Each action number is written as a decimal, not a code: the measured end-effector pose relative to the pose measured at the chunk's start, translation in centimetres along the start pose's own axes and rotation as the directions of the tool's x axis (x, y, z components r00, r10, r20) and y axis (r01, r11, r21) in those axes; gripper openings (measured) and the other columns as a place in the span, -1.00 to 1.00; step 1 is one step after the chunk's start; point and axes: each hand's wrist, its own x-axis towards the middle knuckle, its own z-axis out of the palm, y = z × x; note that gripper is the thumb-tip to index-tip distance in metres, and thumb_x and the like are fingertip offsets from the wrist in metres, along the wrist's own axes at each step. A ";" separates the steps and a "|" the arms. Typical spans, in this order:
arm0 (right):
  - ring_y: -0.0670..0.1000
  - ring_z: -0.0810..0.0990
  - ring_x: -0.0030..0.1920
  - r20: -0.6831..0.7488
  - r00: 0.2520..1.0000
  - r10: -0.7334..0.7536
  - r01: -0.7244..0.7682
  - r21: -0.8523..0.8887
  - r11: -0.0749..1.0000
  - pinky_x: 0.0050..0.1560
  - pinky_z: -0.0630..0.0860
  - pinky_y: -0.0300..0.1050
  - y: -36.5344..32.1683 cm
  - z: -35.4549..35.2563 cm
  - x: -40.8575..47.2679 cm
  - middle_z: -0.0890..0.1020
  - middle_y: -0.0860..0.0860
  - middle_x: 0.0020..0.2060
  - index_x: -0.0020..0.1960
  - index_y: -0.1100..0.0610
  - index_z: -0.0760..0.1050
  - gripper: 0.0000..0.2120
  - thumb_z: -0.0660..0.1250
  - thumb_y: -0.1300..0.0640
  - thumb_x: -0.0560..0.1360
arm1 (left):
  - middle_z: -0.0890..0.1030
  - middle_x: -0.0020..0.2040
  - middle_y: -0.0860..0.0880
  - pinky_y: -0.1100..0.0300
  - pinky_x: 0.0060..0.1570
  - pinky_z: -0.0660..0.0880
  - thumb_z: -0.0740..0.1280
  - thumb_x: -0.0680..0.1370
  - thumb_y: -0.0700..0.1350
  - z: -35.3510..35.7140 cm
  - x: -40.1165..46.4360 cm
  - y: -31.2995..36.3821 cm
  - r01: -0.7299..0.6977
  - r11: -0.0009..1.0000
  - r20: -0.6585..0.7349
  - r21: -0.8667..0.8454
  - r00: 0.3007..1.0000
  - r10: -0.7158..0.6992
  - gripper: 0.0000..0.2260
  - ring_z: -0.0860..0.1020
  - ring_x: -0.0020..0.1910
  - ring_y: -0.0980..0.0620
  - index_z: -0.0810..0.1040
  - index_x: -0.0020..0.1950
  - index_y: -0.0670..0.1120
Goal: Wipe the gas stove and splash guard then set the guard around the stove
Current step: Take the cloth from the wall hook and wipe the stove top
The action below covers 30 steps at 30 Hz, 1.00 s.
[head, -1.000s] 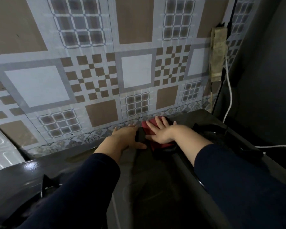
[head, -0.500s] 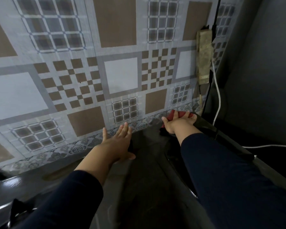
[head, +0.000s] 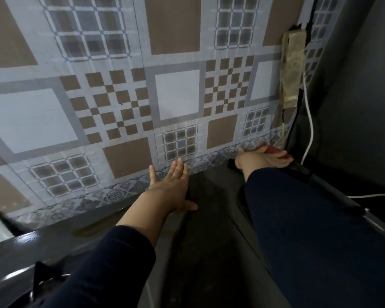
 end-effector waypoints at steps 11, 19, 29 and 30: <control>0.26 -0.27 0.51 -0.038 0.596 -0.802 0.792 -0.138 0.595 0.47 -0.28 0.24 2.1 7.1 -11.1 -0.18 0.08 0.55 0.52 -0.17 -0.18 -0.48 -0.30 -0.21 0.58 | -0.27 0.56 -0.03 -0.36 0.39 -0.24 0.27 0.50 0.22 1.6 -3.7 0.3 0.127 0.987 -0.077 -0.097 0.988 -0.135 -0.12 -0.25 0.54 0.03 -0.22 0.55 -0.10; 0.06 -0.24 0.54 0.033 0.356 -0.934 0.928 -0.125 0.350 0.50 -0.26 0.08 9.0 8.8 -15.7 -0.14 -0.10 0.55 0.49 -0.30 -0.12 -0.53 -0.32 -0.21 0.59 | -0.24 0.57 -0.02 -0.33 0.38 -0.24 0.14 0.55 0.25 4.0 -12.9 -0.1 0.246 0.947 -0.119 -0.207 0.954 -0.274 -0.22 -0.25 0.53 0.03 -0.18 0.55 -0.10; 0.05 -0.24 0.54 0.033 0.228 -0.973 0.961 -0.169 0.219 0.50 -0.25 0.08 15.7 11.8 -21.7 -0.13 -0.12 0.55 0.48 -0.30 -0.09 -0.54 -0.30 -0.22 0.59 | -0.28 0.56 -0.04 -0.30 0.41 -0.29 -0.14 0.58 0.28 8.2 -19.6 1.2 0.374 0.890 -0.175 -0.260 0.888 -0.424 -0.32 -0.29 0.52 0.04 -0.19 0.55 -0.11; 0.04 -0.24 0.54 0.040 0.218 -0.975 0.964 -0.168 0.208 0.50 -0.25 0.08 16.4 12.0 -22.2 -0.13 -0.12 0.55 0.49 -0.28 -0.07 -0.53 -0.29 -0.21 0.59 | -0.29 0.55 -0.04 -0.30 0.41 -0.29 -0.15 0.57 0.29 8.6 -20.1 1.4 0.371 0.891 -0.186 -0.261 0.886 -0.424 -0.31 -0.30 0.52 0.04 -0.20 0.55 -0.11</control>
